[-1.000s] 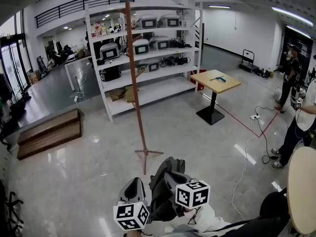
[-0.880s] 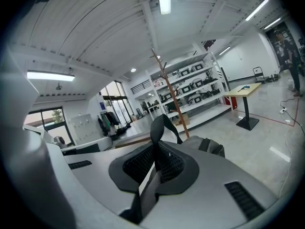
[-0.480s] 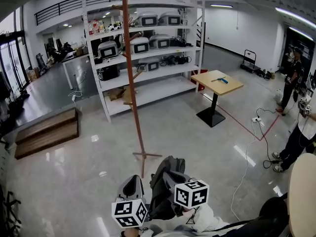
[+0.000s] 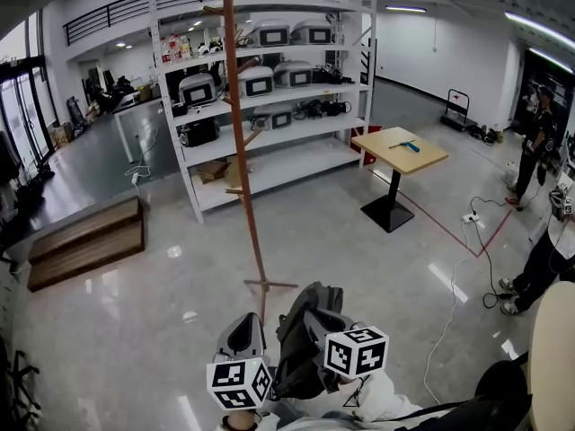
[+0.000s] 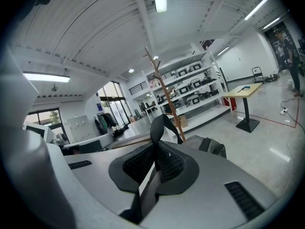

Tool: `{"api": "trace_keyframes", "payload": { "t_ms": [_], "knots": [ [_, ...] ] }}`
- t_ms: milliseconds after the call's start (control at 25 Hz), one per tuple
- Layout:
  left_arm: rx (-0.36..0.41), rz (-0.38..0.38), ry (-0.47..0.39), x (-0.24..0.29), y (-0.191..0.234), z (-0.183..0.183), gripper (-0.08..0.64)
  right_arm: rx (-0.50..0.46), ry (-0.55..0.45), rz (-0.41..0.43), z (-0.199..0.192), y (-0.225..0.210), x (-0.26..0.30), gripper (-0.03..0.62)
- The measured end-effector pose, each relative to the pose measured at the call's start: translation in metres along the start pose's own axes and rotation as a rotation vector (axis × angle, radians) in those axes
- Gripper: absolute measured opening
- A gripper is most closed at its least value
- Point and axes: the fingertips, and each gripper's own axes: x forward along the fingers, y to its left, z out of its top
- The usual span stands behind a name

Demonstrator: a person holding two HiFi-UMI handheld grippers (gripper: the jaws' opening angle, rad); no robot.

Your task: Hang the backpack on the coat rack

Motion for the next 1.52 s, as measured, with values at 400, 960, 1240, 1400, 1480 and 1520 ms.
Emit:
{"api": "trace_keyframes", "payload": {
  "t_ms": [400,960,1240,1400,1480,1520],
  "knots": [
    [0.006,-0.022,0.005,0.029,0.016,0.001,0.000,0.008,0.012,-0.014,0.004,-0.011,0.027,0.025],
    [-0.010,-0.053,0.003,0.101,0.050,0.021,0.000,0.009,0.029,-0.021,0.032,-0.024,0.095,0.025],
    [-0.013,-0.059,0.023,0.140,0.074,0.024,0.000,0.011,0.045,-0.026,0.043,-0.033,0.138,0.025],
    [-0.015,-0.064,0.028,0.166,0.089,0.033,0.000,0.006,0.054,-0.023,0.053,-0.038,0.162,0.025],
    [-0.007,-0.063,0.026,0.178,0.096,0.038,0.000,-0.002,0.057,-0.024,0.059,-0.042,0.174,0.025],
    [-0.004,-0.063,0.025,0.184,0.100,0.040,0.000,-0.004,0.057,-0.026,0.062,-0.044,0.180,0.025]
  ]
}}
